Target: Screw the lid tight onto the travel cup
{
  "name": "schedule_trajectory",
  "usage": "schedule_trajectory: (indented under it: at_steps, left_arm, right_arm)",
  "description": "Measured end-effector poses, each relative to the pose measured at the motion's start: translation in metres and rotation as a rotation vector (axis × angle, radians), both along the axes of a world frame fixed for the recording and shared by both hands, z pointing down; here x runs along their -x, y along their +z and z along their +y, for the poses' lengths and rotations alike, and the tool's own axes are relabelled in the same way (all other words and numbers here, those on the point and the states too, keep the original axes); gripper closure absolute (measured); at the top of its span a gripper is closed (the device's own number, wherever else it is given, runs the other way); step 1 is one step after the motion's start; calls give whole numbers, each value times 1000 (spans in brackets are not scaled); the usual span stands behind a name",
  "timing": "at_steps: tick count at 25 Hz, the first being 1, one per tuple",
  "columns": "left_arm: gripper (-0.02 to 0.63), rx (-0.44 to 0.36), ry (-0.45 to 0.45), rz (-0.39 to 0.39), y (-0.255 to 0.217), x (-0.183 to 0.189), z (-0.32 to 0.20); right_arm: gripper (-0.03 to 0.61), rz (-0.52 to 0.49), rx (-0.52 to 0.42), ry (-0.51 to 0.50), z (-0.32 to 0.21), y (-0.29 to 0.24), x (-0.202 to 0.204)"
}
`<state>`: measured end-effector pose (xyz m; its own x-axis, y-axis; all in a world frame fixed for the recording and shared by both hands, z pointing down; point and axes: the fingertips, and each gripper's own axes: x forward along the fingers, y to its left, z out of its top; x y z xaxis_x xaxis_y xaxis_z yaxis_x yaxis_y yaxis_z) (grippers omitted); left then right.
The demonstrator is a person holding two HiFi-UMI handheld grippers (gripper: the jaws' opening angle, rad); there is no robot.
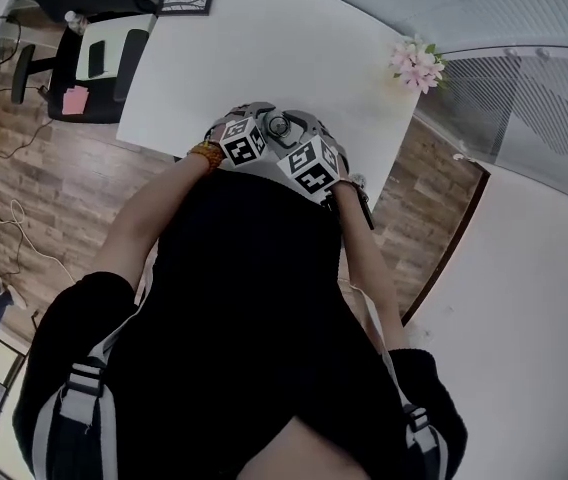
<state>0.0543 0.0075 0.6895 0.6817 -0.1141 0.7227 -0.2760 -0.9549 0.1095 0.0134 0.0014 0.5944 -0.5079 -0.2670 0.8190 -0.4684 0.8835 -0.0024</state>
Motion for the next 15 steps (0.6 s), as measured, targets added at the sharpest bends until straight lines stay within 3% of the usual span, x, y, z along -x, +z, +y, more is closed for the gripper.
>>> schedule_trajectory:
  at_steps: [3,8,10,12,15]
  left_arm:
    - [233,10,10,-11,1,0,-1]
    - [233,-2,40,-21,1,1,2]
    - [232,-2,36,-21,1,0,2]
    - [232,1,31,-21,2,0,1]
    - [232,3,23,-21,2,-2,2]
  right_arm:
    - [341,6,9,-89,0,0,4]
    - [341,80,-37,-495,14,2,5]
    - [341,97,-58,-601,16,2,4]
    - [337,80,-83,-621,14,0,5]
    - [275,4,-77,-461,9,-7,3]
